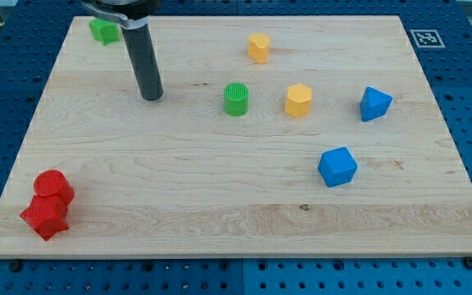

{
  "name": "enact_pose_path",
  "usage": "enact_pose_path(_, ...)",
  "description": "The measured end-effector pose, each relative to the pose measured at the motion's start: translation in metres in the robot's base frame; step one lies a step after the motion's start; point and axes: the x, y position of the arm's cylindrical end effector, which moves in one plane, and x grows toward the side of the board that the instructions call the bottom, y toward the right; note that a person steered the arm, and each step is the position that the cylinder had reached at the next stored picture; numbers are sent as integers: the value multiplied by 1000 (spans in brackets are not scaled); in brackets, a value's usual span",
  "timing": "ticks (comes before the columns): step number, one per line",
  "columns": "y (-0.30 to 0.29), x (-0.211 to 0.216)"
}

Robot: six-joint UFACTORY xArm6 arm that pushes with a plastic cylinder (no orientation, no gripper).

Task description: Move the arm to the bottom of the green circle

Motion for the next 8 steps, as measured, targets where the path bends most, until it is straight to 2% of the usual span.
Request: enact_pose_path(8, 13, 0)
